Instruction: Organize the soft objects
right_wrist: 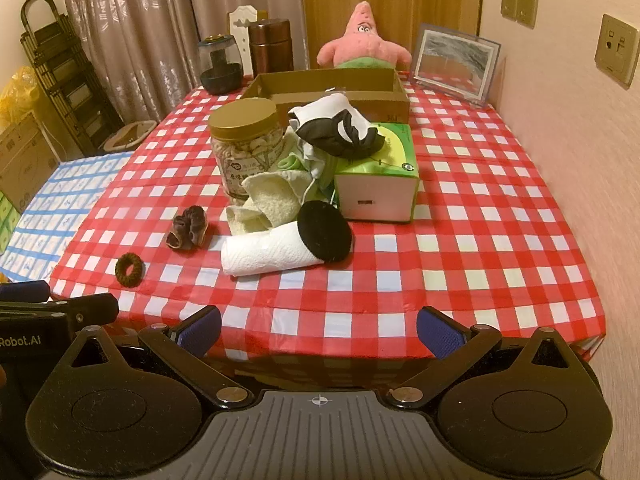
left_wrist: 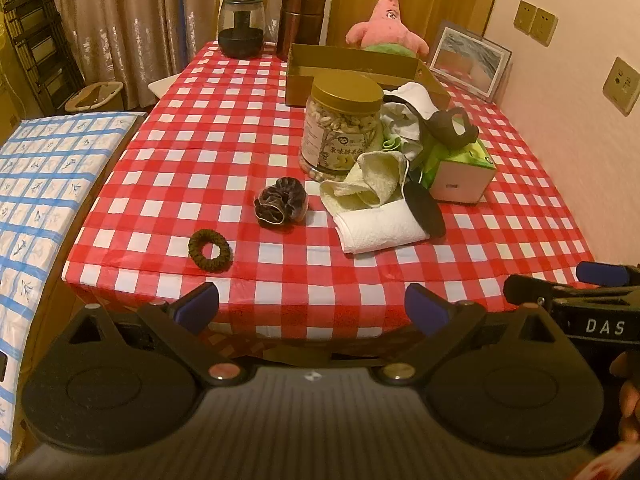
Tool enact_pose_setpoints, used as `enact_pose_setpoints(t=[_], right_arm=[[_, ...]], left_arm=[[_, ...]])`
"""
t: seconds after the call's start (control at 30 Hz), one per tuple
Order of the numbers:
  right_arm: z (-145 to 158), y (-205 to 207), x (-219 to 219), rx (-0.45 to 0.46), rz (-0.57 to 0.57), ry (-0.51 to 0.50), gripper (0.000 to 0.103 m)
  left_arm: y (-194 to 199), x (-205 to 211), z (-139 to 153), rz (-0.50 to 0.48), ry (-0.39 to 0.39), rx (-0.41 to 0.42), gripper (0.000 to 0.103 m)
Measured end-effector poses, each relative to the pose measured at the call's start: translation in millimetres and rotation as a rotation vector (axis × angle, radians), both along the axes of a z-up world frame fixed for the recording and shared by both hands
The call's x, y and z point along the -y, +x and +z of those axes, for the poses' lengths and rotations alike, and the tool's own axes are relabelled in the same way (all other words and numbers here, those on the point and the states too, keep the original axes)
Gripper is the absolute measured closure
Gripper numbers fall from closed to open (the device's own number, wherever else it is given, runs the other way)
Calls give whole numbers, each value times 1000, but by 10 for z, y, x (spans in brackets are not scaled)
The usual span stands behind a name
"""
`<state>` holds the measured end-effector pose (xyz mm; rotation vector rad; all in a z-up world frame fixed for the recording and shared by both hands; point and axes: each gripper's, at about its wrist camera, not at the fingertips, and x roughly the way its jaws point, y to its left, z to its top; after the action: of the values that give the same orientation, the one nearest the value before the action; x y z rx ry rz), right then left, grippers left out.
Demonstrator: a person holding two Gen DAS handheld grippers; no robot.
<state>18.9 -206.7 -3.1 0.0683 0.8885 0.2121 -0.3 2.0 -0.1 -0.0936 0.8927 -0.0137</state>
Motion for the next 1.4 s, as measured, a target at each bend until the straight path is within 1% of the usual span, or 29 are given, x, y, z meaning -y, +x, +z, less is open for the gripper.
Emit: enact_pose_setpoints(t=[1.4], right_arm=[[42, 32, 26, 7, -1, 1, 0]], left_arm=[[9, -5, 54, -7, 2, 16, 5]])
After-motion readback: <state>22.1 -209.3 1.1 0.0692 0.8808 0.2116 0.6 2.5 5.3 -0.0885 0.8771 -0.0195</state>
